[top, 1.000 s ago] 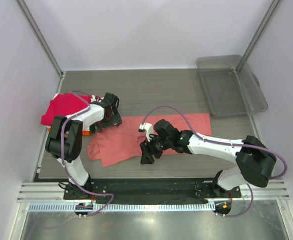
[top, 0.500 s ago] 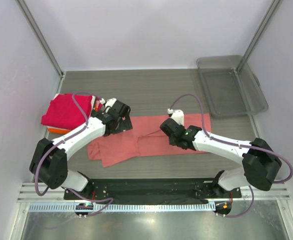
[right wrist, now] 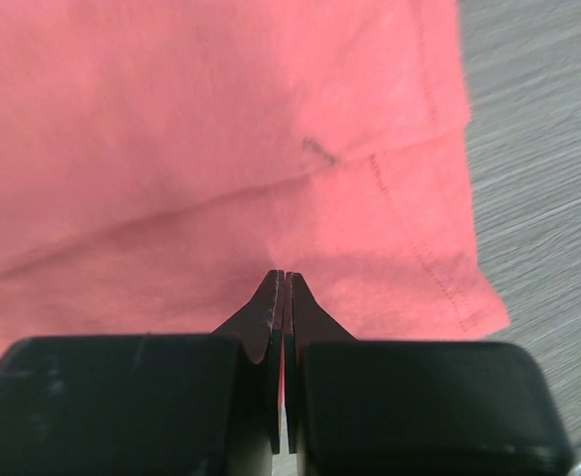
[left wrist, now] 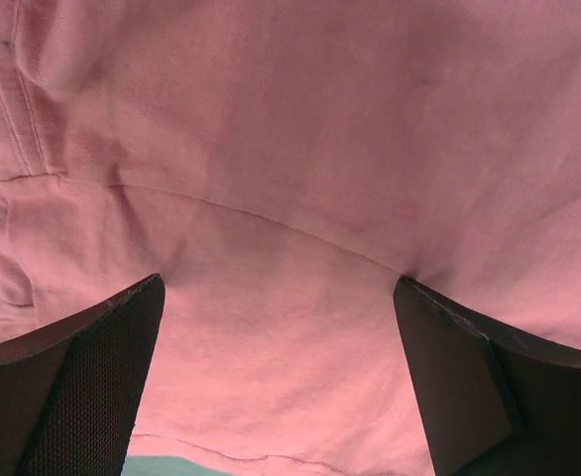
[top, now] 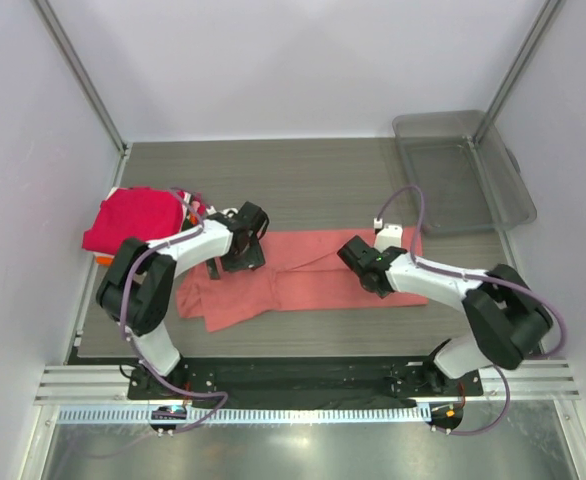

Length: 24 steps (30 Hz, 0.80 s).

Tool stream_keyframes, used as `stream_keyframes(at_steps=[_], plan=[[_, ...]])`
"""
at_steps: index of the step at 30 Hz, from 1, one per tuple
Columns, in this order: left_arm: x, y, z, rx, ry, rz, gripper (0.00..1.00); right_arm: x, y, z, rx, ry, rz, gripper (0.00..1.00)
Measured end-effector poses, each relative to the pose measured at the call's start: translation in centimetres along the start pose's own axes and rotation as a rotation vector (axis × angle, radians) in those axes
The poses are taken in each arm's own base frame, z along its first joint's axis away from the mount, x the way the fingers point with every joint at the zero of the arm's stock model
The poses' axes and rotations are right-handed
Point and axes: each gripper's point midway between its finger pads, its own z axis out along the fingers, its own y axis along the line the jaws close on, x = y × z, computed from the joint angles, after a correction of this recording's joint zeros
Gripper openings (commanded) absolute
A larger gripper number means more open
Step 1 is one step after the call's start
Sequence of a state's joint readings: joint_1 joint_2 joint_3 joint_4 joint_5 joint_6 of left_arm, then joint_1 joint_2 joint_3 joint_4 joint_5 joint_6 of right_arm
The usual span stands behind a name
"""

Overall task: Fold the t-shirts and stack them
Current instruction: Fold the tshirt

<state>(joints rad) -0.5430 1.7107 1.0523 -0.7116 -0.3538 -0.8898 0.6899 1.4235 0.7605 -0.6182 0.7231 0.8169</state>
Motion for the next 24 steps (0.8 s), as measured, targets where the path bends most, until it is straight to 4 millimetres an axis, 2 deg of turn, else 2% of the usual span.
stream_keyframes(at_steps=[3, 5, 10, 13, 17, 19, 21, 23, 24], plan=[[-1.1, -0.9, 0.3, -0.001, -0.002, -0.006, 0.99, 2.1, 0.3, 1.4, 0.033, 0.064, -0.060, 0.01], [-1.7, -1.7, 0.6, 0.001, 0.001, -0.006, 0.99, 2.4, 0.4, 1.7, 0.044, 0.070, -0.085, 0.01], [-3.7, -4.3, 1.2, 0.011, 0.004, 0.007, 0.98, 2.9, 1.6, 1.1, 0.003, 0.057, -0.107, 0.01], [-5.8, -6.5, 1.7, 0.014, 0.001, 0.035, 0.98, 3.9, 3.5, -0.3, -0.075, 0.027, -0.142, 0.01], [-9.4, -10.4, 2.7, 0.038, -0.024, 0.082, 0.98, 6.3, 8.1, -3.5, -0.219, -0.011, -0.213, 0.01], [-11.3, -12.8, 3.2, 0.070, -0.044, 0.113, 0.98, 7.5, 11.3, -5.4, -0.285, -0.017, -0.246, 0.01], [-12.9, -15.2, 3.7, 0.116, -0.062, 0.139, 0.97, 8.1, 15.0, -7.5, -0.365, -0.018, -0.243, 0.01], [-14.2, -17.7, 4.0, 0.180, -0.074, 0.169, 0.96, 9.1, 19.9, -10.2, -0.492, 0.009, -0.225, 0.01], [-14.7, -18.7, 4.1, 0.209, -0.084, 0.186, 0.96, 9.4, 21.5, -11.2, -0.546, 0.023, -0.214, 0.01]])
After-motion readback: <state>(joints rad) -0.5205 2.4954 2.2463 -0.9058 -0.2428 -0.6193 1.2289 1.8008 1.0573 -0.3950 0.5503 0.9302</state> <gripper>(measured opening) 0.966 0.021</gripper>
